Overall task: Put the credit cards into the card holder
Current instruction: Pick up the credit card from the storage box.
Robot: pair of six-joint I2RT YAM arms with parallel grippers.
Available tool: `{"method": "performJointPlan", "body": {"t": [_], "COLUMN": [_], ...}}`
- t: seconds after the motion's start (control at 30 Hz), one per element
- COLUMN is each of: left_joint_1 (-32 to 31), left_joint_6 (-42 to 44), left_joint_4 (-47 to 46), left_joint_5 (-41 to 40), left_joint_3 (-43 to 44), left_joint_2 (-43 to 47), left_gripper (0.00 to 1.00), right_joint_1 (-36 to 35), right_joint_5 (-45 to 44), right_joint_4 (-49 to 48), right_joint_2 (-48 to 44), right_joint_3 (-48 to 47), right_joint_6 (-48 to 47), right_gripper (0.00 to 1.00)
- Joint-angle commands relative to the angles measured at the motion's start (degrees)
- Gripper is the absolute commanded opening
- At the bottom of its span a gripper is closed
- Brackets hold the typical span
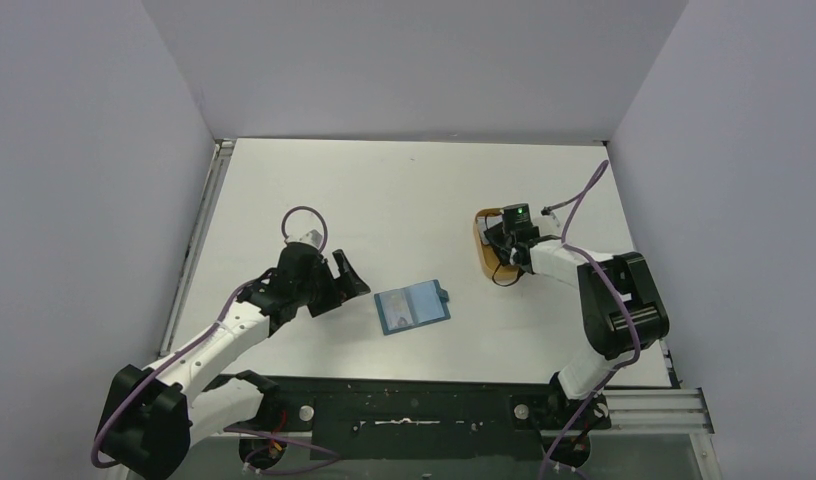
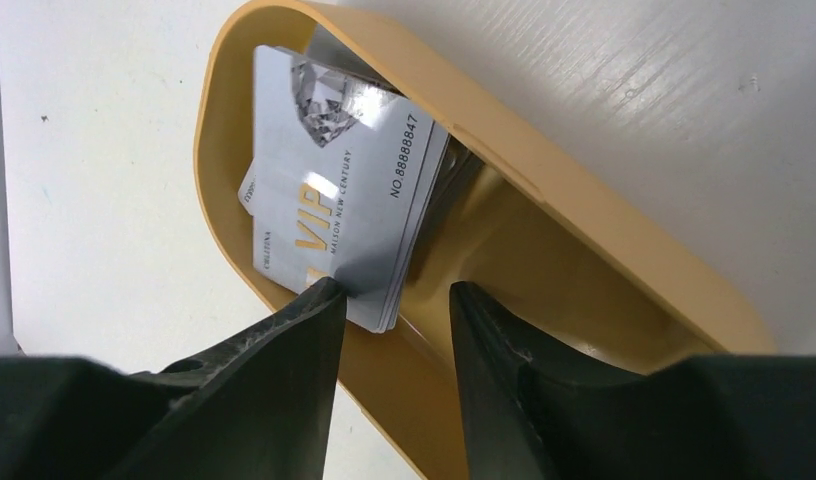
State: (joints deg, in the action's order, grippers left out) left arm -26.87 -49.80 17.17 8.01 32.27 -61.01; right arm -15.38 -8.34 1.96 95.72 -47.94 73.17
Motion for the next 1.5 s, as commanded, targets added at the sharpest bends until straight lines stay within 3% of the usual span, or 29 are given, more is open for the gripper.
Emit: {"method": "performJointPlan", "body": {"t": [0.0, 0.17, 0.3, 0.7, 1.07, 1.37, 1.47], "left_joint_1": [0.26, 0.24, 0.29, 0.26, 0.31, 0.26, 0.24], "left_joint_6": [-0.56, -0.58, -0.56, -0.47, -0.47, -0.74, -0.75], "left_joint_4": [-3.20, -2.96, -2.92, -3.00, -3.02, -3.13, -3.25], "left_joint_5": [1.07, 1.07, 0.88, 1.04, 1.00, 1.00, 1.06], "left_joint_3": [0.07, -0.06, -0.15, -0.11, -0.02, -0.18, -0.19], "left_joint_2": [-0.24, 0.07, 0.23, -0.77, -1.16, -1.04, -1.19], "left_gripper": [0.83, 0.83, 0.83, 0.83, 0.82, 0.82, 0.82], "right_joint_1": [0.05, 0.16, 0.30, 1.25, 1.23, 1.65, 1.90], "right_joint_5": [-0.32, -1.76, -2.35, -1.92, -1.97, -1.38, -0.80], "right_joint_4": [-3.88, -6.86, -6.25, -5.99, -7.07, -4.78, -3.48], "right_joint_2": [-1.46, -2.37, -2.06, 1.74, -0.77, 0.71, 0.96], "right_joint_3": [0.97, 1.97, 0.55, -0.86, 0.94, -2.63, -3.33], "right_joint_6": [0.07, 1.38, 2.25, 5.44, 4.74, 3.65, 3.44], "right_gripper": [0.44, 0.64, 0.66, 0.56, 0.29, 0.34, 0.47]}}
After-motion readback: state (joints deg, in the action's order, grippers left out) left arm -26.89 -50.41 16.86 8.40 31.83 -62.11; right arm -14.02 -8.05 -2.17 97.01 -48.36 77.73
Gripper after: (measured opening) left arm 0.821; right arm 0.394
